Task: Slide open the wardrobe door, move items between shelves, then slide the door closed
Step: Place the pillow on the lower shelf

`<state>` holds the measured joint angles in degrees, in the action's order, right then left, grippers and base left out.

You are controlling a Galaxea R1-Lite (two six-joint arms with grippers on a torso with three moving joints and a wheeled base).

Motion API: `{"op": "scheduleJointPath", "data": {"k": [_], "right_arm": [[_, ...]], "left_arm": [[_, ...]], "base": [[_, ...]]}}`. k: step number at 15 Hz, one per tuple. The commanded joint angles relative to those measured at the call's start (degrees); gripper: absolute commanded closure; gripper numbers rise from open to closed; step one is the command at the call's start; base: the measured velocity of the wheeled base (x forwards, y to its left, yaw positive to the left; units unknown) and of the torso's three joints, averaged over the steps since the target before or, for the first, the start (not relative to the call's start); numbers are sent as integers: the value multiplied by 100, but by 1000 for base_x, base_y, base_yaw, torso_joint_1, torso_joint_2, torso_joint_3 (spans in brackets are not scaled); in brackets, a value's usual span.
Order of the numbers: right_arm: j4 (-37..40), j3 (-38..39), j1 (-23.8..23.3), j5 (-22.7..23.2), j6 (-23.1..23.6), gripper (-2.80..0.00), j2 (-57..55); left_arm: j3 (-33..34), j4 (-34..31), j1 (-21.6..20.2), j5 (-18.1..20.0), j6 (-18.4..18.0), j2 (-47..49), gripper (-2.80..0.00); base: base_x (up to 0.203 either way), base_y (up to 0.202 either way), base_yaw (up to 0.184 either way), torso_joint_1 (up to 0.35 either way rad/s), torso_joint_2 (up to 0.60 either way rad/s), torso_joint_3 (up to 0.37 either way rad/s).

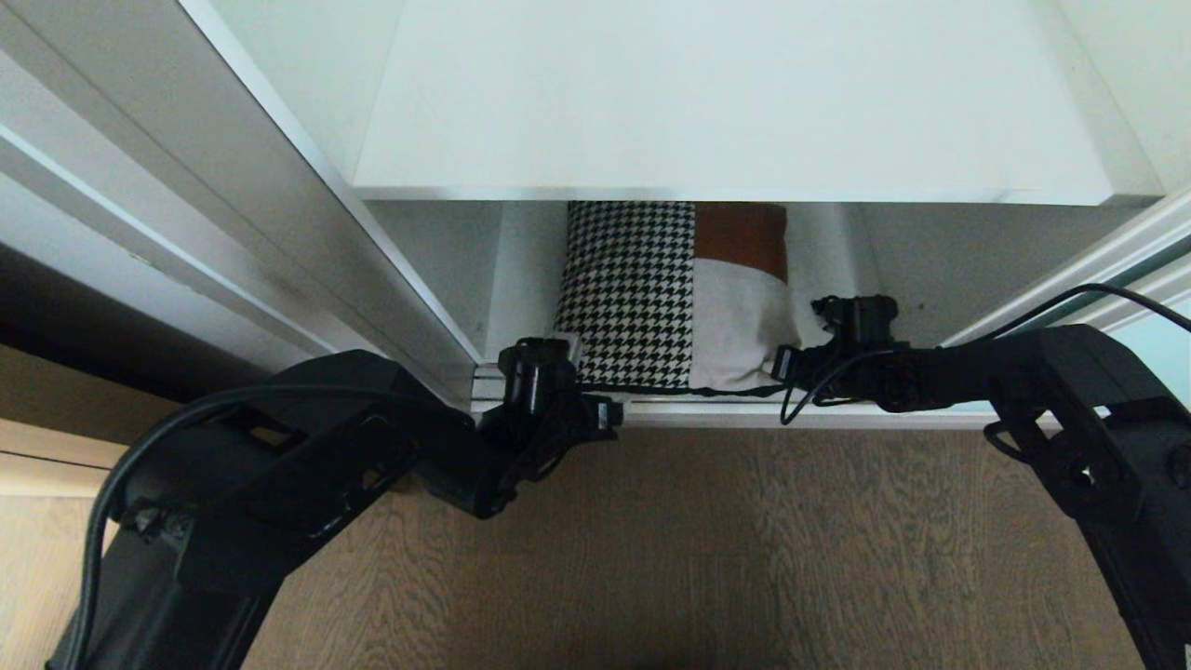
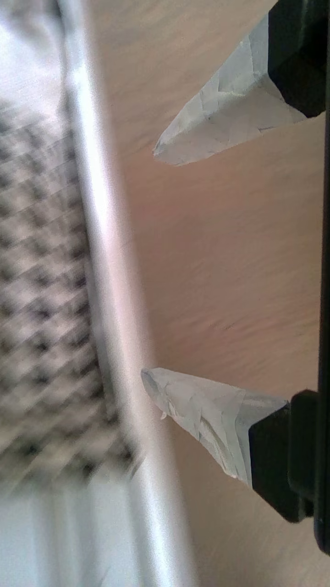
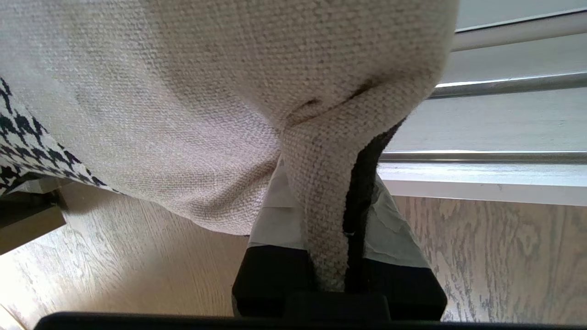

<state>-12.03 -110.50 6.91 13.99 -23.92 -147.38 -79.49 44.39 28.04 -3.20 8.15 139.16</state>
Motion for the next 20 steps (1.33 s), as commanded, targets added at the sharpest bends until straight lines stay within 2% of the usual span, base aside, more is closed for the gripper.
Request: {"op": "scheduleJointPath", "data": {"k": [1, 2, 5, 9, 11, 15, 17, 19, 20], "right_arm": [[-10, 2, 29, 16, -16, 0, 8], [-13, 2, 29, 16, -8, 0, 8], [-18, 2, 29, 7, -16, 0, -1], [113, 2, 29, 16, -8, 0, 61], [270, 2, 21, 24, 1, 0, 87], [287, 140, -32, 33, 3, 0, 106], [273, 298, -32, 40, 28, 0, 211], [298, 300, 3, 51, 36, 0, 236], [307, 267, 12, 60, 36, 0, 229]], "left_arm": [[-173, -401, 25, 169, 137, -43, -207], [-374, -701, 26, 251, 268, 36, 0], [-1187, -1523, 21, 561, 414, 399, 0], [-2623, -2270, 19, 550, 437, 1095, 0], [-3118, -2509, 18, 460, 412, 1580, 0], [-3169, -2539, 17, 401, 264, 1676, 0], [-3169, -2188, 5, 368, 226, 1685, 0], [-3169, -1842, -33, 96, 165, 1653, 0], [-3169, -1618, -43, -9, 24, 1661, 0]], "base": [[0, 0, 0, 0, 0, 0], [0, 0, 0, 0, 0, 0], [0, 0, 0, 0, 0, 0], [0, 0, 0, 0, 0, 0], [0, 0, 0, 0, 0, 0], [0, 0, 0, 0, 0, 0], [0, 0, 0, 0, 0, 0], [0, 0, 0, 0, 0, 0], [0, 0, 0, 0, 0, 0]]}}
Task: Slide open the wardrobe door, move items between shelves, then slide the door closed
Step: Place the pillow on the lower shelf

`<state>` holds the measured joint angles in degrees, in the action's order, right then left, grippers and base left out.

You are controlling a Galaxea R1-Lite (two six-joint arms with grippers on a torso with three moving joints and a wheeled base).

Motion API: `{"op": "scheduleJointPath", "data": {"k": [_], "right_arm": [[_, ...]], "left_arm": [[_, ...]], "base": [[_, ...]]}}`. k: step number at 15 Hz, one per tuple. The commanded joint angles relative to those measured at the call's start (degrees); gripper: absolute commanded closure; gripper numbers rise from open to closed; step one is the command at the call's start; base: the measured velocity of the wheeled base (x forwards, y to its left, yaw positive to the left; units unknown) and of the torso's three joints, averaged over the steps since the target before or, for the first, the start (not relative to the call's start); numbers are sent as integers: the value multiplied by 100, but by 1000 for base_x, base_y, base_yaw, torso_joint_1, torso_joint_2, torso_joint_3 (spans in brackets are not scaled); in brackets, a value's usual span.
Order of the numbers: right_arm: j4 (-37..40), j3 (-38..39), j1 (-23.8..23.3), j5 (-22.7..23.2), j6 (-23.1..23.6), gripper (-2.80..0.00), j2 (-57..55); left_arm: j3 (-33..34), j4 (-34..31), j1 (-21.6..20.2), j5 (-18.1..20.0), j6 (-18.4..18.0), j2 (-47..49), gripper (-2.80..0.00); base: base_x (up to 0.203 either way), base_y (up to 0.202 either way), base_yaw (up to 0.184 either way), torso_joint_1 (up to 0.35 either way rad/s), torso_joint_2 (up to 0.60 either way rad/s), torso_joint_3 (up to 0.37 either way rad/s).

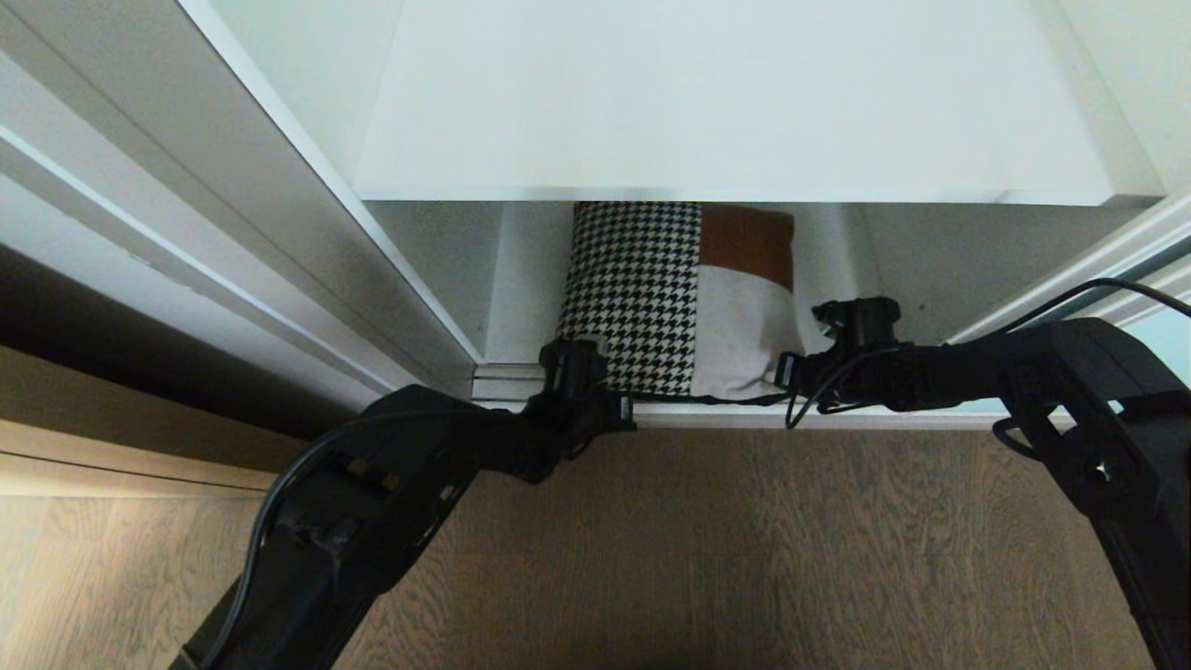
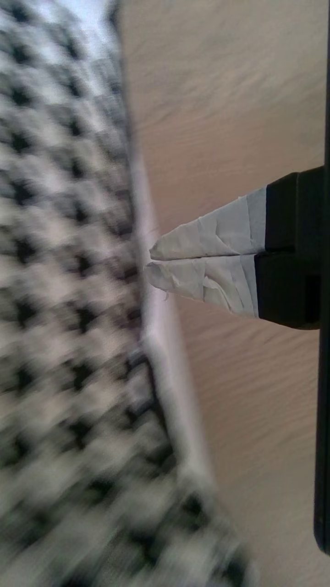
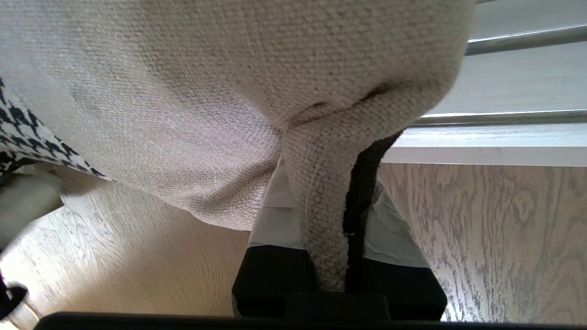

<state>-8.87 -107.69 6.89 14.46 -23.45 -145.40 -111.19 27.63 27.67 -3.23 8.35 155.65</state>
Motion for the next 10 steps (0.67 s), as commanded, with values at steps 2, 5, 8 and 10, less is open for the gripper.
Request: {"op": "scheduleJointPath", "data": {"k": [2, 5, 8, 10], "right_arm": [[-18, -50, 23, 13, -10, 0, -6], [-44, -24, 23, 13, -10, 0, -24], [-35, -24, 23, 13, -10, 0, -41], [-61, 28, 23, 20, -17, 0, -24]], "left_arm": [[1, 686, -7, -134, -400, 153, 0], [1, 841, -25, -162, -809, 458, 0], [1, 788, -60, -116, -809, 466, 0], [1, 797, -67, -125, -809, 438, 0]], "base": [[0, 0, 0, 0, 0, 0], [0, 0, 0, 0, 0, 0], [0, 0, 0, 0, 0, 0], [0, 0, 0, 0, 0, 0]]}}
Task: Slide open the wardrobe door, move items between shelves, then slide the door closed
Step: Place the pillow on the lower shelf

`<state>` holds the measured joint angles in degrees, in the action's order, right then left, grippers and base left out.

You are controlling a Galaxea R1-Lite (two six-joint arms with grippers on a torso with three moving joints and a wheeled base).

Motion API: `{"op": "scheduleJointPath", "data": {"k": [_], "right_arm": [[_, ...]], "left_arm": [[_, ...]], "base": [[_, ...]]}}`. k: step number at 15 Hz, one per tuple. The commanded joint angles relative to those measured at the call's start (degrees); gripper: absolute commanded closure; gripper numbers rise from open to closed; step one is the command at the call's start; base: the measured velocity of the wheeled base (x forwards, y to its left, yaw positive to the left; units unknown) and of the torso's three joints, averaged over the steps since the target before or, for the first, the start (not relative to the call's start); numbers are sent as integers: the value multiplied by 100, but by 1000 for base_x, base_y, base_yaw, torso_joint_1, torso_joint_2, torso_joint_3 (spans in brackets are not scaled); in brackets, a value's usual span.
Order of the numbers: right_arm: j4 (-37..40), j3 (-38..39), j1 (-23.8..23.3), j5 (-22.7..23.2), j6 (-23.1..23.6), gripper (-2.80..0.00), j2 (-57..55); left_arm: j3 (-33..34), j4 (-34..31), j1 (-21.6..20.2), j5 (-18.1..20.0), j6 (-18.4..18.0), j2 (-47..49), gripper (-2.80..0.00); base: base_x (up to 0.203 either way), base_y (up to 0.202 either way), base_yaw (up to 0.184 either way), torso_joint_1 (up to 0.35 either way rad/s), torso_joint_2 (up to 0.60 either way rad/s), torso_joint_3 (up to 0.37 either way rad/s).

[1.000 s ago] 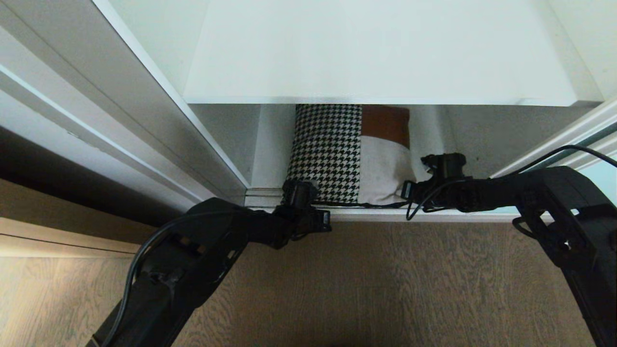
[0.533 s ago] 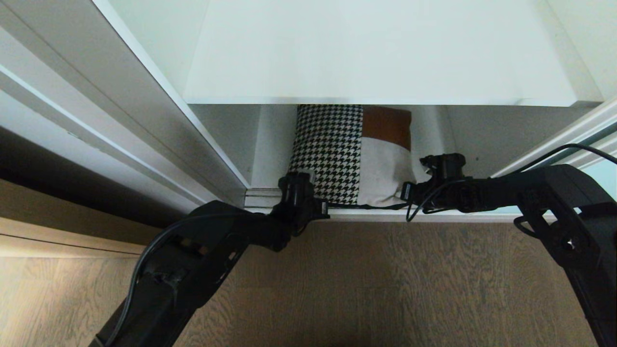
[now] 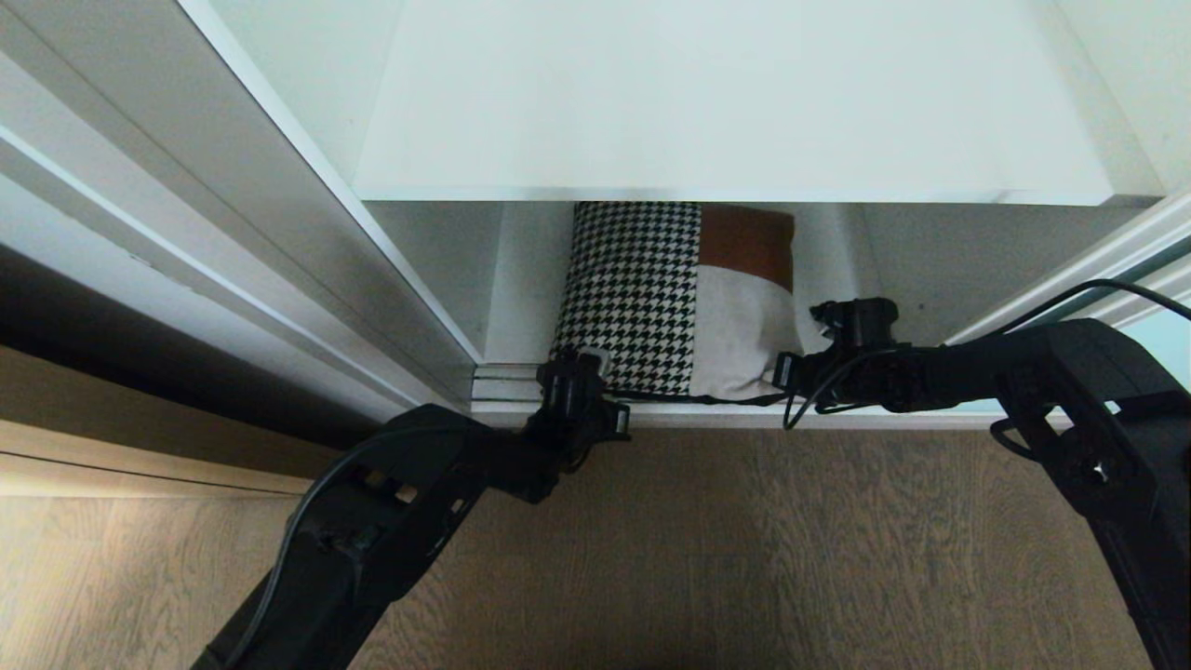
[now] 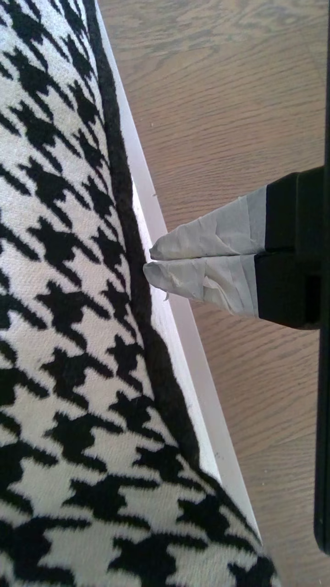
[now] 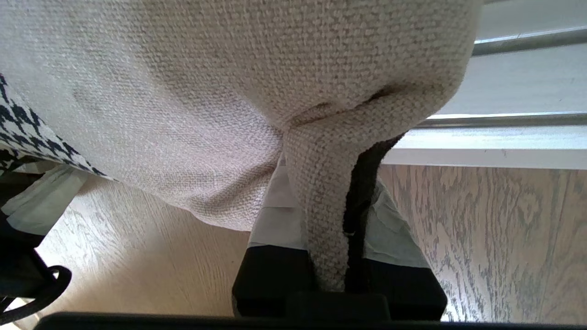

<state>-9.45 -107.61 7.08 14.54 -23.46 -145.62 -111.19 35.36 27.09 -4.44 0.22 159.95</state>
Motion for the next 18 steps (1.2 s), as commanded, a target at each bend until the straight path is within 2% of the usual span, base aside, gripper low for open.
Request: {"op": "scheduleJointPath", "data": {"k": [1, 2, 3, 9, 15, 18], "right_arm": [[-4, 20, 4, 22, -18, 0, 7], [4, 29, 4, 22, -18, 0, 24], [-4, 26, 4, 22, -18, -280, 28], [12, 53, 23, 22, -15, -280, 175], [-56, 820, -34, 26, -4, -280, 746], [-384, 1426, -52, 181, -30, -280, 1230]], "left_arm": [[1, 47, -11, -13, 4, 1, 0], [1, 58, -2, -22, 4, 1, 0], [1, 66, -2, -20, 2, -8, 0], [1, 360, -2, -57, -25, 122, 0], [1, 621, 7, -48, -250, 273, 0], [1, 630, 7, -48, -286, 258, 0]], "base": [[0, 0, 0, 0, 0, 0], [0, 0, 0, 0, 0, 0], [0, 0, 0, 0, 0, 0], [0, 0, 0, 0, 0, 0], [0, 0, 0, 0, 0, 0], [0, 0, 0, 0, 0, 0]]}}
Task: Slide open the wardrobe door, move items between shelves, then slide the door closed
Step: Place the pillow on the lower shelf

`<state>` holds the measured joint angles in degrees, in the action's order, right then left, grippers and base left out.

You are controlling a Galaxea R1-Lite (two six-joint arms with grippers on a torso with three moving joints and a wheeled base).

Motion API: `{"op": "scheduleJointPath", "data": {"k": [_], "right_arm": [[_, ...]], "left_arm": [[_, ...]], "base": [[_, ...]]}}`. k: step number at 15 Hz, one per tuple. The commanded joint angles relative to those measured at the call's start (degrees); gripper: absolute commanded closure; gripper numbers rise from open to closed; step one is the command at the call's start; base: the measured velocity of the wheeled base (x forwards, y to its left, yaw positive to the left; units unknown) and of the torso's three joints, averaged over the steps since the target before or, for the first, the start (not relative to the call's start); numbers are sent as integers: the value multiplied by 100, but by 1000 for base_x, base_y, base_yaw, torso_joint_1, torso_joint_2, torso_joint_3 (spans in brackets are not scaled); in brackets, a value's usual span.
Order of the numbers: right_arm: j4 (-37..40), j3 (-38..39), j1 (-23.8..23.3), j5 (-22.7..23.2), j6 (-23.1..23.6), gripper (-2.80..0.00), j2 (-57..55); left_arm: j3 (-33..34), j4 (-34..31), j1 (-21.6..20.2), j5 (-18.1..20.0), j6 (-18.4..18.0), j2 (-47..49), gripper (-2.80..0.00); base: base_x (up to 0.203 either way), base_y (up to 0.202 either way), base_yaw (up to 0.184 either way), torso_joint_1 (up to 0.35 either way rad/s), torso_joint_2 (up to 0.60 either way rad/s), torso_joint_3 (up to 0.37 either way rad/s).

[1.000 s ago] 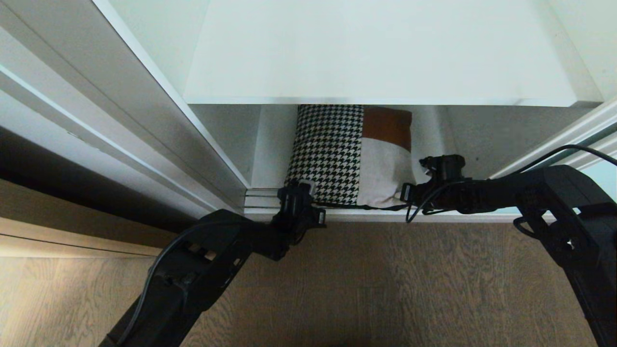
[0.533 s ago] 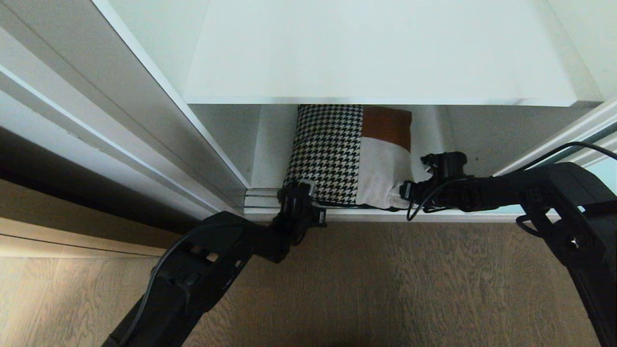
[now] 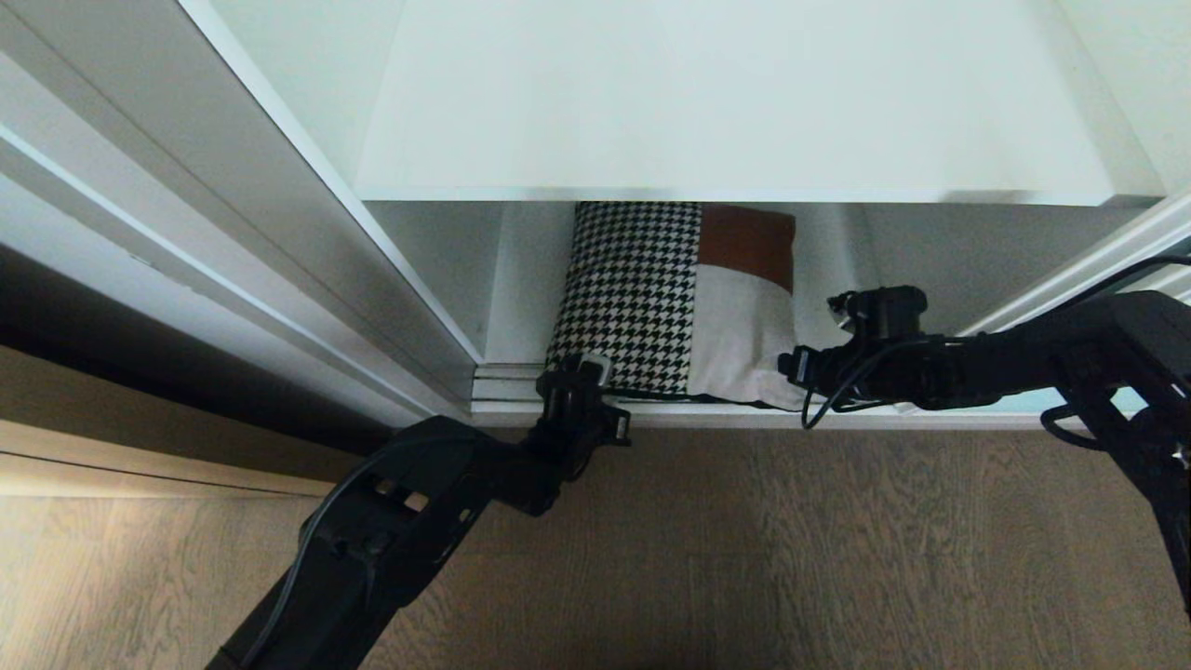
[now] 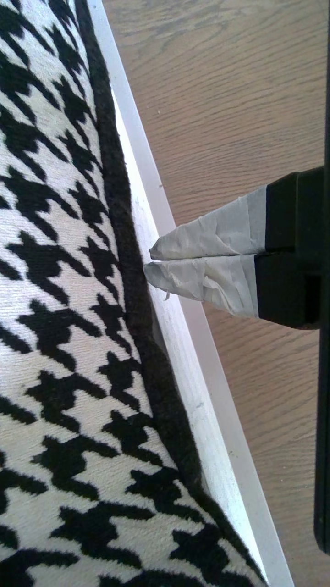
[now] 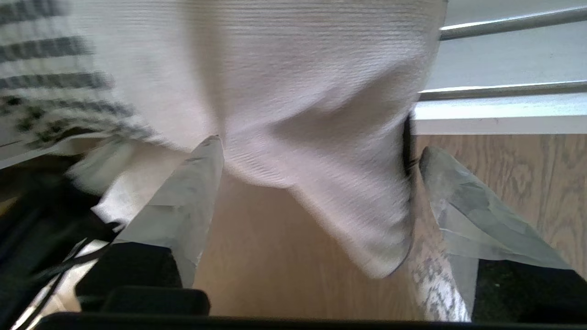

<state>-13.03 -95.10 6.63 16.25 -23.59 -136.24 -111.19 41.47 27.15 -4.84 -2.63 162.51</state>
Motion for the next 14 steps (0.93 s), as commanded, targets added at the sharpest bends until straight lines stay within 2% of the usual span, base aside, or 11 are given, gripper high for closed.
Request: {"op": "scheduleJointPath", "data": {"k": [1, 5, 6, 11, 14], "right_arm": [[-130, 437, -32, 63, -21, -280, 436], [-468, 1585, -55, 359, -12, -280, 864], [-571, 1794, -31, 418, -14, 0, 1024], [-626, 2810, 311, 907, -10, 0, 1670], [-646, 2783, 444, 933, 4, 0, 1193]], "left_arm": [[1, 19, 1, 1, 0, 0, 0], [1, 75, 1, -15, 2, -17, 0], [1, 179, 0, -17, 0, -9, 0], [1, 186, -52, 27, -27, 70, 0], [1, 230, -61, 27, -36, 79, 0]], "base": [[0, 0, 0, 0, 0, 0], [0, 0, 0, 0, 0, 0], [0, 0, 0, 0, 0, 0], [0, 0, 0, 0, 0, 0], [0, 0, 0, 0, 0, 0]]}}
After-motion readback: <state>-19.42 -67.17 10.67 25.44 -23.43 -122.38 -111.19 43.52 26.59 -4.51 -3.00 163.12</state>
